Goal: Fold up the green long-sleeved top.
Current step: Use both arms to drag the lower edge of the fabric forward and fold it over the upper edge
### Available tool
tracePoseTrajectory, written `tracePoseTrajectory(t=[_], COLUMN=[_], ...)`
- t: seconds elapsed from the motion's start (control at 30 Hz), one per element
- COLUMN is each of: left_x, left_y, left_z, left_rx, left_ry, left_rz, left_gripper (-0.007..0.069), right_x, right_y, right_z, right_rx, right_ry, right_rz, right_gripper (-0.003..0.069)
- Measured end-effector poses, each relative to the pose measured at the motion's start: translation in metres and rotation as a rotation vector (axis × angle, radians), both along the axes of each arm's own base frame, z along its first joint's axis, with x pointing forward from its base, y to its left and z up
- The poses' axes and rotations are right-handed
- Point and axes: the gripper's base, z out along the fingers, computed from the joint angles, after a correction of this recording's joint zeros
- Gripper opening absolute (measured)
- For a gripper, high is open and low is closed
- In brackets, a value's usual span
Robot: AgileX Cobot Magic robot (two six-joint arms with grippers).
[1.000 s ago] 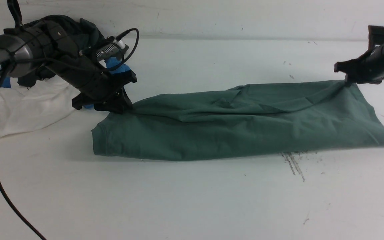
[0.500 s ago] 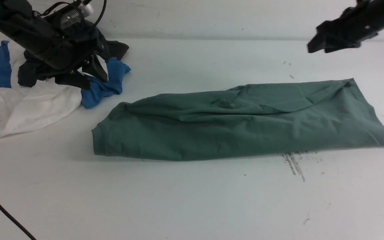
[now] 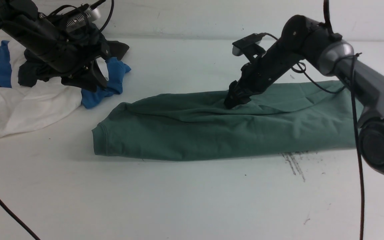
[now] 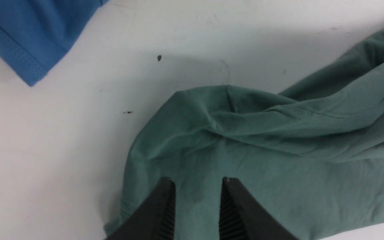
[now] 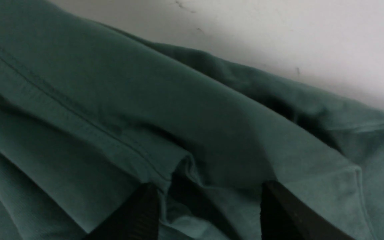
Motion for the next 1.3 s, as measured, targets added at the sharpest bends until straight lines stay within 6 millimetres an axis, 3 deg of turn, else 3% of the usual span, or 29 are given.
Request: tracePoseTrajectory(t=[0.27,0.4,0.47,0.5,0.53,0.67,0.8,0.97,1.17,1.3], left_x=[0.000,0.000,0.000,0.000,-0.001,-0.001,-0.002,-0.003,-0.003,-0.003], left_y=[0.000,0.000,0.000,0.000,0.000,0.000,-0.001,-0.001,-0.001,-0.001], left_z=[-0.001,-0.001,-0.001,-0.001,-0.001,-0.001,-0.001,-0.002,-0.002,-0.002], left_rx=[0.002,0.002,0.002,0.003,0.003,0.002,0.001,0.000,0.000,0.000], left_ry=[0.005,0.004,0.006,0.006,0.010,0.016,0.021,0.031,0.032,0.032], left_rz=[-0.003,-0.003,-0.007,-0.009,-0.011,-0.016,-0.019,-0.024,-0.025,-0.025], left_gripper=[0.0185,0.0185,0.0185,0.0185,0.0185,0.0185,0.0185,0.0185,0.0185,0.0185], right_x=[-0.002,-0.002,-0.001,-0.001,0.001,0.011,0.021,0.030,0.035,0.027], right_y=[0.013,0.013,0.012,0.012,0.011,0.009,0.008,0.008,0.008,0.002], right_z=[-0.008,-0.012,-0.012,-0.012,-0.009,0.012,0.034,0.034,0.010,0.029], right_rx=[-0.044,-0.048,-0.057,-0.057,-0.067,-0.073,-0.052,-0.039,-0.058,-0.126], right_ry=[-0.019,-0.010,-0.017,-0.017,-0.044,-0.176,-0.329,-0.425,-0.408,-0.384], right_rz=[0.019,0.017,0.016,0.016,0.012,-0.012,-0.048,-0.081,-0.083,-0.063], right_gripper=[0.0370,0.0227,0.0088,0.0078,0.0022,0.0000,0.0000,0.0041,0.0253,0.0391])
